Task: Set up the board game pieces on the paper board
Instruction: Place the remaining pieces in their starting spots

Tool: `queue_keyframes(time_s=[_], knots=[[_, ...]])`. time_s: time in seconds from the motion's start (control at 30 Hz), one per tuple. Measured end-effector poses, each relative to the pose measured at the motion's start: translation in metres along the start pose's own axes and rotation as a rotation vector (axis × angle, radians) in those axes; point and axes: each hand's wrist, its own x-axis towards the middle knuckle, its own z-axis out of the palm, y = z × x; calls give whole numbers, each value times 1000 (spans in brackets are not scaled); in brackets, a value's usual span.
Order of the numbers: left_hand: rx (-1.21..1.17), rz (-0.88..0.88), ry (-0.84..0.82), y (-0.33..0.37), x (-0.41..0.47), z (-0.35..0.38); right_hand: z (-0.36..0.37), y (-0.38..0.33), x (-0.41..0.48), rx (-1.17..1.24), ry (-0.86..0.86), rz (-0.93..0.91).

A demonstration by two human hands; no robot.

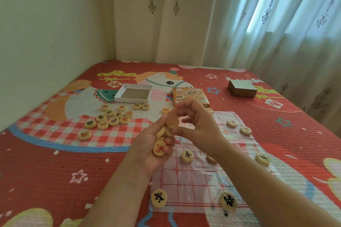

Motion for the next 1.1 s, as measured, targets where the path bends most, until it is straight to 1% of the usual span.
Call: queue_keyframes(time_s=[0.13, 0.23, 0.3, 0.47, 0.63, 0.7, 0.8, 0.97, 1.1], knots=[[-26, -38, -10, 2, -1, 0, -1, 3, 0, -103, 35, -24], [-37, -56, 24, 2, 1, -2, -2, 3, 0, -261, 41, -44], [-60, -56, 49, 3, 2, -5, -8, 5, 3, -305, 61, -29], [-117, -15, 114, 5, 7, -10, -49, 21, 11, -295, 192, 119], [-111, 7, 132, 1, 11, -8, -93, 43, 3, -377, 386, 246], [-104, 15, 136, 0, 12, -7, -106, 46, 1, -377, 435, 286], [-80, 13, 136, -2, 11, -6, -114, 50, 1, -443, 405, 327], [-89, -16, 130, -3, 8, -5, -109, 58, -1, -697, 235, 349], [-126, -27, 128, -3, 5, -5, -109, 64, -4, -820, 138, 433]])
